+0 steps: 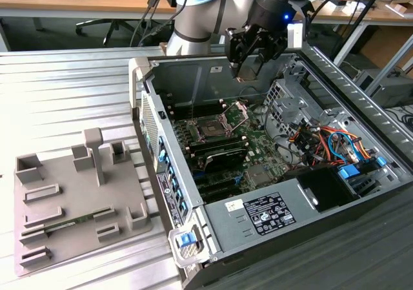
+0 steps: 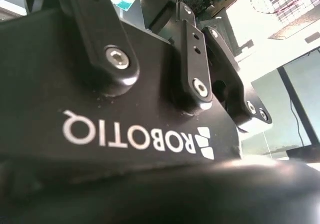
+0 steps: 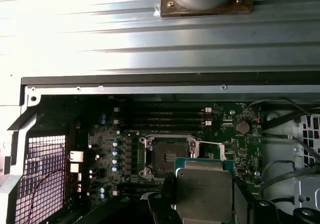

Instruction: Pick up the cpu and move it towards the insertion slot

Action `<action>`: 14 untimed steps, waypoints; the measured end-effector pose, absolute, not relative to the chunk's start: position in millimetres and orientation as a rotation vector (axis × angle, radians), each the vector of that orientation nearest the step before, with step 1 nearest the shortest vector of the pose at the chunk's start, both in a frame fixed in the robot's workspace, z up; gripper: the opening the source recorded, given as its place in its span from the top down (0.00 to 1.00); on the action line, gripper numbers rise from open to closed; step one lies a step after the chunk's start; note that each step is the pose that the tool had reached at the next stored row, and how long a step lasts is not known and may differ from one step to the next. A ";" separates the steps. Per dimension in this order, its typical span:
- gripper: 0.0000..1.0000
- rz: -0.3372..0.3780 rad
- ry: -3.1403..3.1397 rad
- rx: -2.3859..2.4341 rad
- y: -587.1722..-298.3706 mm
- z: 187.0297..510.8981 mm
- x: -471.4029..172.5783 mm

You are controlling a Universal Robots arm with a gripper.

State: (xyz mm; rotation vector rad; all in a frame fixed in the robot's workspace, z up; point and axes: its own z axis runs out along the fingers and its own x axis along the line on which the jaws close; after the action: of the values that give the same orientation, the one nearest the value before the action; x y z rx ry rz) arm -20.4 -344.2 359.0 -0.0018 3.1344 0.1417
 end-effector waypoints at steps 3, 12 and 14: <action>0.45 0.145 3.134 -0.002 -344.3 357.5 -20.4; 0.45 0.145 3.134 -0.002 -344.3 355.1 -20.3; 0.45 0.145 3.134 -0.002 -344.3 354.5 -20.3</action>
State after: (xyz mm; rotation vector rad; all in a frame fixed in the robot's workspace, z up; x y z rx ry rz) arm -20.3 -344.3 354.5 -0.0016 3.1342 0.1450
